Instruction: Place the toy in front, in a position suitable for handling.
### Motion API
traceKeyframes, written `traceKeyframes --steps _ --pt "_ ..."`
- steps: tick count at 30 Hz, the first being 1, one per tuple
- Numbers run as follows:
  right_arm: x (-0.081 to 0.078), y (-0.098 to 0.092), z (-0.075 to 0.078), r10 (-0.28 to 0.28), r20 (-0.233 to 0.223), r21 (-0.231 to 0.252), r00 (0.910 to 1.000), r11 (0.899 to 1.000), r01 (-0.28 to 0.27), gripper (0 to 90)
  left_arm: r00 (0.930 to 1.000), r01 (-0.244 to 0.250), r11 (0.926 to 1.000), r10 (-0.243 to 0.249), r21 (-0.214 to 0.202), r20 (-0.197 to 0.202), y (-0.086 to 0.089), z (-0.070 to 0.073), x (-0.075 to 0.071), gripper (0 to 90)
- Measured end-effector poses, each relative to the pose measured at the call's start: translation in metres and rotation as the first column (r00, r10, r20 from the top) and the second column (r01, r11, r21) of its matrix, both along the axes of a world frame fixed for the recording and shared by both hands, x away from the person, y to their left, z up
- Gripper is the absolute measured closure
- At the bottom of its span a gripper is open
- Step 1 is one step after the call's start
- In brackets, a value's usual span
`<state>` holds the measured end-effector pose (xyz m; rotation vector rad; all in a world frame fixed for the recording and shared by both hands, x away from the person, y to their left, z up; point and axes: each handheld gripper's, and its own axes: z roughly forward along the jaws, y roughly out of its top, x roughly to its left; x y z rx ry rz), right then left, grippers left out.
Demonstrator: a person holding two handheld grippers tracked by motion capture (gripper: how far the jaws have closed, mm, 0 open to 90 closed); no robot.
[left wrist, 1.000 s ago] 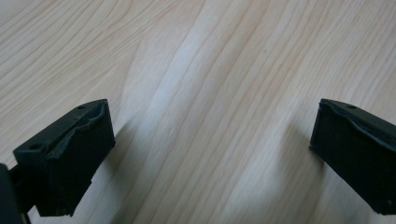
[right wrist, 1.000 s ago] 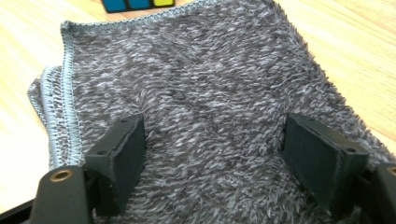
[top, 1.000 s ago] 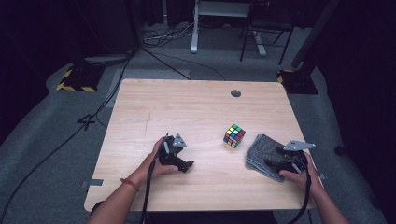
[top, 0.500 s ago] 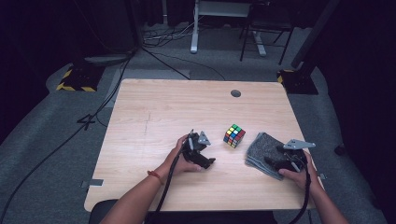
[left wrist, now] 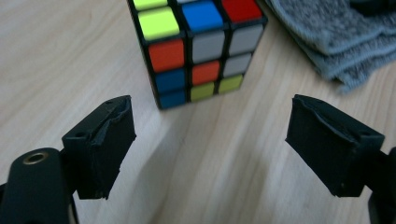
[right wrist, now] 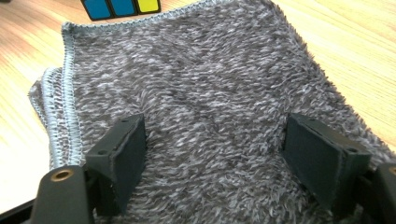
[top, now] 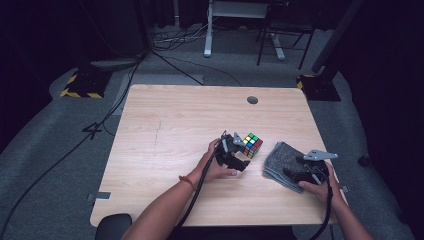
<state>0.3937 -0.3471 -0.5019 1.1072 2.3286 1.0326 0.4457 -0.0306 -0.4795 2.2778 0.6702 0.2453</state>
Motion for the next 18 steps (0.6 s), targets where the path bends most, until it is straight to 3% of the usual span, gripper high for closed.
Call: traceKeyframes --steps 2,5,9,11,13,14,16,17,18 --pt "0.000 0.000 0.000 -0.001 0.001 0.000 1.0000 1.000 0.001 22.2 0.9999 -0.016 0.9992 0.016 -0.036 0.004 -0.005 0.003 0.005 15.7" --pt "0.000 0.000 0.000 -0.001 0.000 0.000 1.0000 1.000 0.001 22.2 0.9998 -0.015 0.9987 0.015 -0.048 0.011 -0.015 0.004 0.009 15.7" --pt "0.000 0.000 0.000 0.000 0.002 0.000 1.0000 1.000 0.000 22.2 0.9991 -0.025 0.9993 0.026 -0.026 0.033 -0.031 0.002 0.016 15.4" --pt "0.000 0.000 0.000 -0.001 0.002 0.000 1.0000 1.000 0.001 22.2 0.9990 -0.031 0.9990 0.032 -0.033 0.030 -0.038 0.000 0.020 15.8" --pt "0.000 0.000 0.000 -0.001 0.002 -0.001 1.0000 1.000 0.001 22.2 0.9983 -0.023 0.9984 0.026 -0.052 0.052 -0.040 -0.002 0.023 15.7" --pt "0.000 0.000 0.000 -0.002 0.003 -0.001 1.0000 1.000 0.002 22.2 0.9987 -0.027 0.9973 0.030 -0.068 0.040 -0.041 -0.003 0.024 16.9" --pt "0.000 0.000 0.000 -0.001 0.003 -0.001 1.0000 1.000 0.001 22.2 0.9985 -0.021 0.9985 0.023 -0.052 0.050 -0.042 -0.005 0.027 19.6" --pt "0.000 0.000 0.000 -0.001 0.002 0.000 1.0000 1.000 0.001 22.2 0.9986 -0.013 0.9988 0.015 -0.047 0.052 -0.041 -0.006 0.027 30.9" --pt "0.000 0.000 0.000 -0.001 0.003 -0.001 1.0000 1.000 0.001 22.2 0.9989 -0.005 0.9985 0.007 -0.054 0.047 -0.040 -0.006 0.028 30.9"
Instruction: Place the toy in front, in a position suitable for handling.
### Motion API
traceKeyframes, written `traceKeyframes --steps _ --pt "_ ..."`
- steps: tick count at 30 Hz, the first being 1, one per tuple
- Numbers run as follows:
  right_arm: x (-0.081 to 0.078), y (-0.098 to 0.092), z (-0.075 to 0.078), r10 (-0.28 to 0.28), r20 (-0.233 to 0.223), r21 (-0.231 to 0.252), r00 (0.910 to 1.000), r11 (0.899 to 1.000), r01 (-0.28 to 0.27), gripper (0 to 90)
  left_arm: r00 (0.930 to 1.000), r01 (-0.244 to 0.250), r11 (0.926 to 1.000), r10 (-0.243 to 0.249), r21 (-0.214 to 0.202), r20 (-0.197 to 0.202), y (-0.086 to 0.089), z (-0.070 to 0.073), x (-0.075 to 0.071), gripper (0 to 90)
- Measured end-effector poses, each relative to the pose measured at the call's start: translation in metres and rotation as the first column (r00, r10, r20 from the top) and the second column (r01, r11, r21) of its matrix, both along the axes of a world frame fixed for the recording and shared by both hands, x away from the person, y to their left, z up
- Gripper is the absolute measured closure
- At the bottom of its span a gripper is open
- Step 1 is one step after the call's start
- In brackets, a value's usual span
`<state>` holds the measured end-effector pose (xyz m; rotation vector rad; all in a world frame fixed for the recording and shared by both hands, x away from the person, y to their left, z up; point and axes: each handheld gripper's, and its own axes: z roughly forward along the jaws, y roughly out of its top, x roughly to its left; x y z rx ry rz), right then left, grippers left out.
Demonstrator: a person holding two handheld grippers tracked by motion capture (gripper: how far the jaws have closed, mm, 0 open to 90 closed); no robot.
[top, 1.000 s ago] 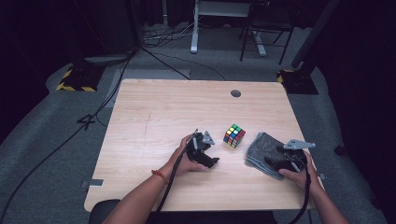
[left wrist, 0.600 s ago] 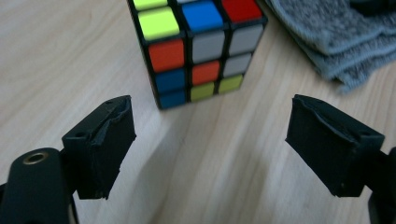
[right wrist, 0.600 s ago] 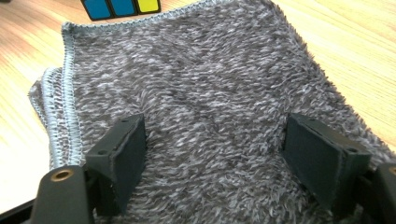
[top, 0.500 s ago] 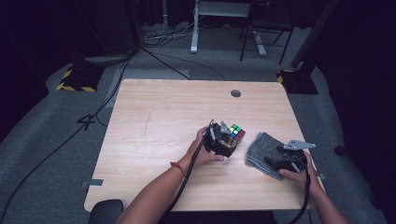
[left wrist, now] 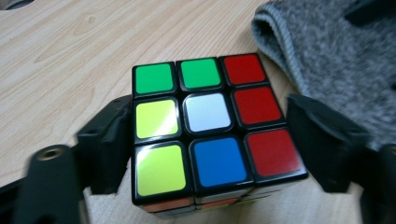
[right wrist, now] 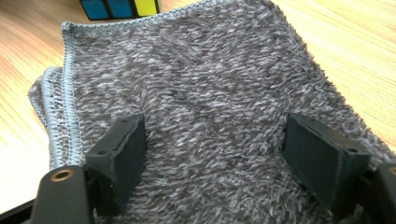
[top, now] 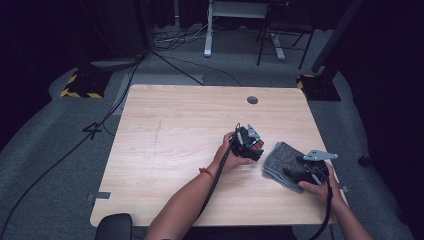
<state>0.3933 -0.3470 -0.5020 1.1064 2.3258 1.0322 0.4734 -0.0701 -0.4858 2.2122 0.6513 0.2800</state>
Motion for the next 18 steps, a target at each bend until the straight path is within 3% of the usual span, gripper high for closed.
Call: traceKeyframes --steps 7,9,11,14,18 --pt "0.000 0.000 0.000 0.001 0.000 0.000 1.0000 1.000 -0.001 22.3 0.9956 0.092 0.9957 -0.092 -0.007 -0.014 0.018 0.000 -0.005 33.1" --pt "0.000 0.000 0.000 0.002 -0.001 -0.002 1.0000 1.000 -0.002 22.2 0.9907 0.136 0.9905 -0.136 0.020 -0.015 0.026 0.002 -0.012 33.2" --pt "0.000 0.001 0.000 0.000 -0.001 0.001 1.0000 1.000 0.000 22.3 0.9814 0.192 0.9807 -0.192 0.037 -0.009 0.037 0.003 -0.021 33.2" --pt "-0.001 0.003 0.001 0.001 -0.004 -0.008 1.0000 1.000 -0.001 22.3 0.9674 0.253 0.9660 -0.253 0.052 -0.019 0.065 0.004 -0.042 33.3" --pt "-0.002 0.011 0.002 0.037 -0.014 -0.014 0.9992 0.999 -0.037 22.3 0.9614 0.275 0.9599 -0.274 0.054 -0.024 0.095 0.004 -0.063 33.3"
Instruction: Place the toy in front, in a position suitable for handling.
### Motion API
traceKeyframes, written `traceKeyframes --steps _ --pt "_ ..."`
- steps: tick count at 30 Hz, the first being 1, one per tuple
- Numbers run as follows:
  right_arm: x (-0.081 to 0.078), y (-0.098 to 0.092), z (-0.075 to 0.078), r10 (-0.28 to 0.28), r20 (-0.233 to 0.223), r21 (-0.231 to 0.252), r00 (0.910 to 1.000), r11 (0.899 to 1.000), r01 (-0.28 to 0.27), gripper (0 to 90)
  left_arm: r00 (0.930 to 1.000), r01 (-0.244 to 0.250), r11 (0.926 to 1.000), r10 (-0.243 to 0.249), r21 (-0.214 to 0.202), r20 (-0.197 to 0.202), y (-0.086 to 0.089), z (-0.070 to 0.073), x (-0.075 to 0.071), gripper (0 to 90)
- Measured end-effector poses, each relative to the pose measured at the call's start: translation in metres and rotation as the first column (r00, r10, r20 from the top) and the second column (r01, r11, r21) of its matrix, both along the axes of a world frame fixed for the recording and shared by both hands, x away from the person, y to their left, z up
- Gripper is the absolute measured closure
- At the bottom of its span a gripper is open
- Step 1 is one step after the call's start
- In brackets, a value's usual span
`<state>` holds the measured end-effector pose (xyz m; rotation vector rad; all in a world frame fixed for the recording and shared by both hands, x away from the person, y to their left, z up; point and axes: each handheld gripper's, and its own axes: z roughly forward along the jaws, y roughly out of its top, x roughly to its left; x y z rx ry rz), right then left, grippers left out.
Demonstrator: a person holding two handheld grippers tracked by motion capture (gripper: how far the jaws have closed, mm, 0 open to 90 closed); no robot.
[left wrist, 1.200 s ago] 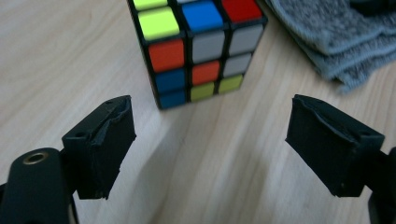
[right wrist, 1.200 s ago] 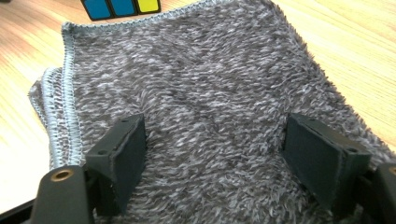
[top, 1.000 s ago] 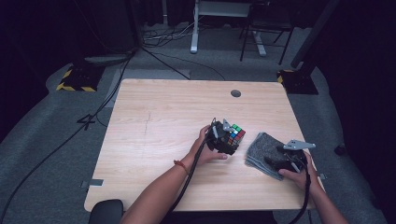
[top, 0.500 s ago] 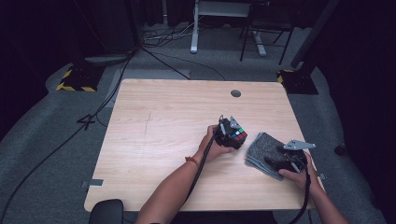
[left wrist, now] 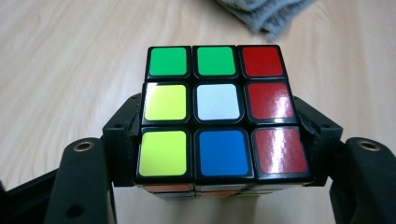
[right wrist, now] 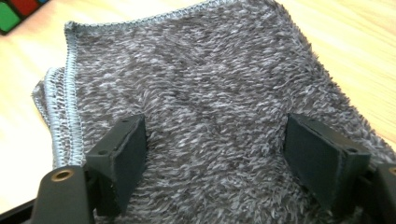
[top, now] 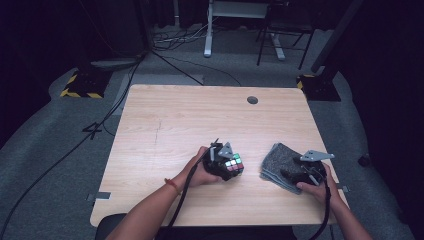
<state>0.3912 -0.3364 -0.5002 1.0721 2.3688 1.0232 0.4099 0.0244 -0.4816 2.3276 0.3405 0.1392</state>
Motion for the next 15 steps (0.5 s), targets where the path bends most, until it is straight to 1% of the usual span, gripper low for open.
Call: traceKeyframes --steps 3,6,7,9,11,12,14,15 --pt "-0.003 0.012 0.001 0.055 -0.015 -0.012 0.9984 0.998 -0.055 22.4 1.0000 0.007 0.9999 -0.007 0.008 -0.002 0.018 0.001 -0.014 33.4" --pt "-0.005 0.028 0.003 0.113 -0.031 -0.027 0.9931 0.993 -0.114 22.4 0.9999 0.015 0.9994 -0.015 0.030 -0.006 0.034 0.002 -0.024 33.3" --pt "-0.007 0.035 0.004 0.141 -0.036 -0.031 0.9894 0.989 -0.142 22.4 0.9998 0.017 0.9994 -0.016 0.029 -0.006 0.037 0.002 -0.026 33.4" --pt "-0.008 0.046 0.005 0.180 -0.045 -0.037 0.9827 0.983 -0.181 22.4 0.9998 0.019 0.9994 -0.019 0.028 -0.007 0.046 0.002 -0.030 33.4" --pt "-0.010 0.060 0.006 0.223 -0.057 -0.048 0.9732 0.973 -0.226 22.3 0.9998 0.020 0.9992 -0.020 0.034 -0.007 0.053 0.002 -0.033 33.4" --pt "-0.011 0.067 0.007 0.239 -0.062 -0.060 0.9689 0.968 -0.243 22.4 0.9998 0.021 0.9992 -0.020 0.036 -0.007 0.056 0.002 -0.034 33.3" --pt "-0.011 0.079 0.009 0.258 -0.073 -0.086 0.9633 0.961 -0.264 22.8 0.9998 0.021 0.9991 -0.021 0.038 -0.001 0.061 0.002 -0.036 33.2" --pt "-0.012 0.085 0.011 0.268 -0.069 -0.108 0.9609 0.956 -0.274 23.6 0.9999 0.013 0.9992 -0.013 0.037 -0.002 0.062 0.002 -0.037 32.9"
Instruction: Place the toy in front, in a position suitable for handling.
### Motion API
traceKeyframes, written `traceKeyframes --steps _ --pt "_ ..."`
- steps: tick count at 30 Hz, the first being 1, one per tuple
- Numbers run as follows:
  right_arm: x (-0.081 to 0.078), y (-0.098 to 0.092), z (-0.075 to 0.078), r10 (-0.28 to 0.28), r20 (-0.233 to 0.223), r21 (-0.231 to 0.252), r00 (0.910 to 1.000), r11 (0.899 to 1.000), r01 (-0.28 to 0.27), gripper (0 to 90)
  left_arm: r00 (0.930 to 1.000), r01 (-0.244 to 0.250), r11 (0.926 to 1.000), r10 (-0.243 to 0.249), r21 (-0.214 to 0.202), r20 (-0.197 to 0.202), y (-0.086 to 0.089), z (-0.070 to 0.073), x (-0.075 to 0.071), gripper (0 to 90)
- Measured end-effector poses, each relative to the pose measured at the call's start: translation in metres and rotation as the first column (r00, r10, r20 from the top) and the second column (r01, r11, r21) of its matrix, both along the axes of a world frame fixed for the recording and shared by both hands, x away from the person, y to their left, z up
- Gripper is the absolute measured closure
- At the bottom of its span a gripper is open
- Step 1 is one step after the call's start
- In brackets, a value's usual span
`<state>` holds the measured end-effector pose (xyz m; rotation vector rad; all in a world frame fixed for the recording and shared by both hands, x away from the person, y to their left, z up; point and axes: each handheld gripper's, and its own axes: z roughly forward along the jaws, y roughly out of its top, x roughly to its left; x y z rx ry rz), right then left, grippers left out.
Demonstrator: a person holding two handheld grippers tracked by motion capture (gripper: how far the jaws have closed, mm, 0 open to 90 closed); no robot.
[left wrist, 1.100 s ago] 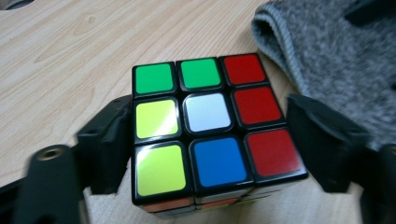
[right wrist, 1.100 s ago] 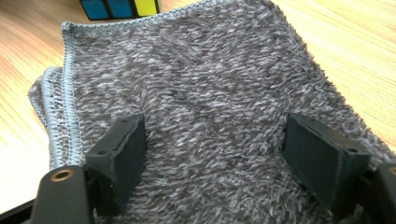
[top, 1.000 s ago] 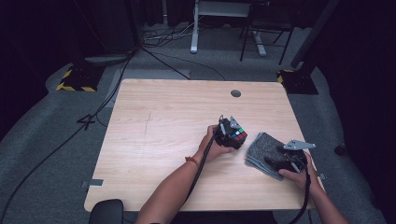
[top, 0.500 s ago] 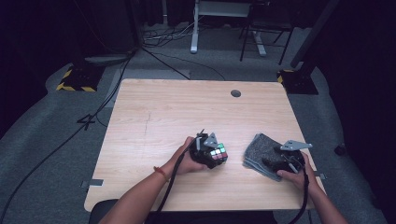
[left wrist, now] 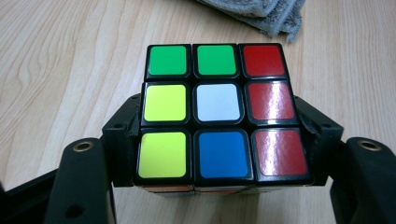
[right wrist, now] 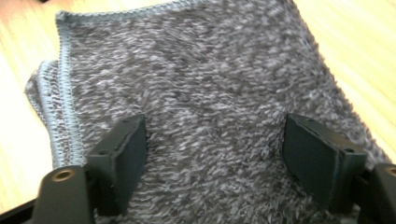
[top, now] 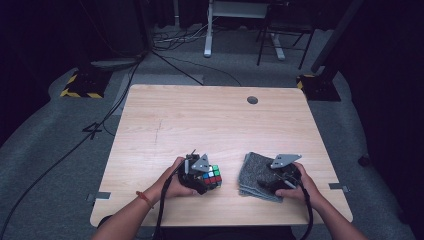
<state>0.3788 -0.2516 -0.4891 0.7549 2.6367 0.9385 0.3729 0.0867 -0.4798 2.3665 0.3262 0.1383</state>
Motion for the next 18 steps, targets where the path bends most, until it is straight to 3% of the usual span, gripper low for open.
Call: traceKeyframes --steps 2,3,5,8,13,18 --pt "-0.002 0.008 0.003 0.028 0.008 -0.015 0.9996 1.000 -0.028 25.3 0.9997 -0.019 0.9998 0.019 0.010 -0.016 0.001 -0.002 -0.001 28.6" --pt "-0.003 0.011 0.004 0.042 0.004 -0.019 0.9991 0.999 -0.042 25.3 0.9991 -0.027 0.9996 0.028 0.012 -0.031 0.001 -0.004 -0.002 22.0" --pt "-0.004 0.014 0.006 0.048 0.012 -0.015 0.9987 0.999 -0.048 25.5 0.9992 -0.029 0.9993 0.030 0.025 -0.027 0.002 -0.008 -0.006 15.5" --pt "-0.007 0.015 0.008 0.069 0.015 0.021 0.9975 0.997 -0.069 24.6 0.9996 -0.016 0.9996 0.017 0.022 -0.023 0.005 -0.010 -0.009 15.7" --pt "-0.010 0.016 0.000 0.107 0.016 -0.006 0.9941 0.994 -0.107 23.3 0.9984 -0.042 0.9990 0.041 -0.014 -0.037 0.006 -0.012 -0.003 15.8" --pt "-0.005 0.008 -0.004 0.117 -0.008 0.045 0.9931 0.992 -0.117 23.3 0.9990 -0.040 0.9992 0.040 0.008 -0.019 0.001 -0.016 0.001 15.7"
